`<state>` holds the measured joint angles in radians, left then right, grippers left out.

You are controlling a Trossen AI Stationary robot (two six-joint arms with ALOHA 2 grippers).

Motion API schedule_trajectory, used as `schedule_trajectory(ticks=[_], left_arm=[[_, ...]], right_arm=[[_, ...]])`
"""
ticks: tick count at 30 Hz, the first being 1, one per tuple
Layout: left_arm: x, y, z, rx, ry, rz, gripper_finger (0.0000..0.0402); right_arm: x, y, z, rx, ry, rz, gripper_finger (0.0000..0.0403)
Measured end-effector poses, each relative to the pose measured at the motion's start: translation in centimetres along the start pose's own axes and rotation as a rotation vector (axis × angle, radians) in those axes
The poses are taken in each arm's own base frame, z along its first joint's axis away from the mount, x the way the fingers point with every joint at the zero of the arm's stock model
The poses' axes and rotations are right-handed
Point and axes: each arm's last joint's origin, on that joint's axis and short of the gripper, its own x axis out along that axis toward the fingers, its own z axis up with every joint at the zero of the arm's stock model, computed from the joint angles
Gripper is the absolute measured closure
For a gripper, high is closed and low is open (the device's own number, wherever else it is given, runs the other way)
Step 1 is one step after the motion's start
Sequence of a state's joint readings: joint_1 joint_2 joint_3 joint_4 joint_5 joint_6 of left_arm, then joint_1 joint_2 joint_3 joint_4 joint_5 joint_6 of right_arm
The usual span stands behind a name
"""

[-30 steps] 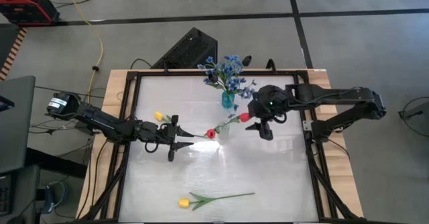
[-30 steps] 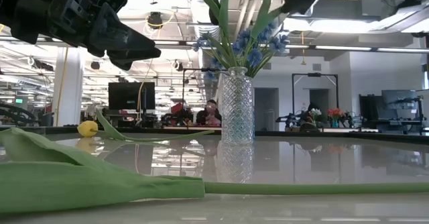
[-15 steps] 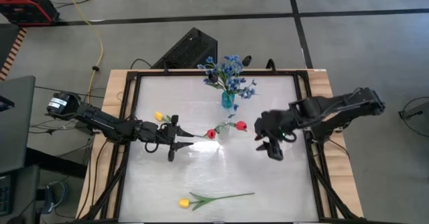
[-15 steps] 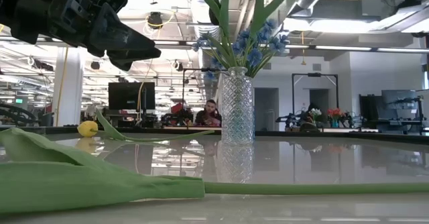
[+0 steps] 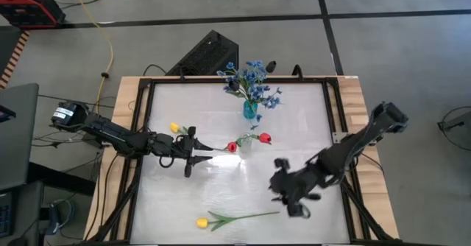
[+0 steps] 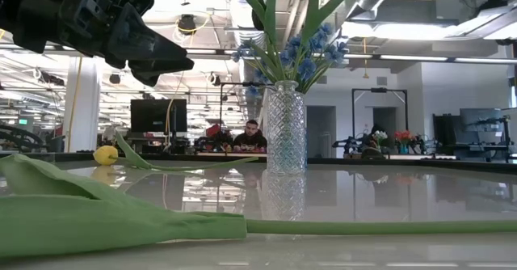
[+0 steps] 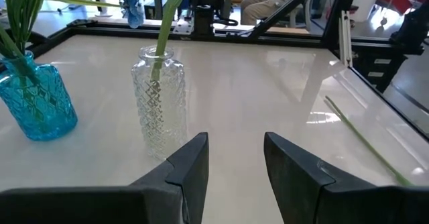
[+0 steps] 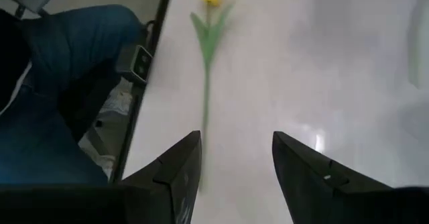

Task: Sort flowers into vase by color
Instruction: Put the yellow flower into the transparent vase

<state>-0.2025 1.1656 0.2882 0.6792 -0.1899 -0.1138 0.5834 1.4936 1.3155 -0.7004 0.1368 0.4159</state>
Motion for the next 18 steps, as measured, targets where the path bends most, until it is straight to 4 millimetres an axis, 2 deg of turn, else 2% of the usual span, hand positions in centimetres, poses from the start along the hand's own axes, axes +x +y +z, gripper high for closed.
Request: schedule_trajectory(ticks=[7,10,14,18], left_arm=[[0.0,0.0,0.0,0.000,0.000,0.000,0.0269],[0.0,0.0,0.0,-0.001,-0.001,0.000,0.0269],[0.0,0.0,0.1,-0.001,-0.005,-0.001,0.0269],[0.0,0.0,0.2,0.010,-0.014,-0.002,0.0269]], right_arm=[[8.2,2.1,0.8,0.000,-0.095,0.055,0.0195],[11.3,2.1,0.8,0.009,-0.105,0.094,0.0195],[14.3,1.5,0.0,-0.020,-0.023,0.167,0.0195],[16.6,1.0,-0.9,0.005,0.021,0.145,0.0195]])
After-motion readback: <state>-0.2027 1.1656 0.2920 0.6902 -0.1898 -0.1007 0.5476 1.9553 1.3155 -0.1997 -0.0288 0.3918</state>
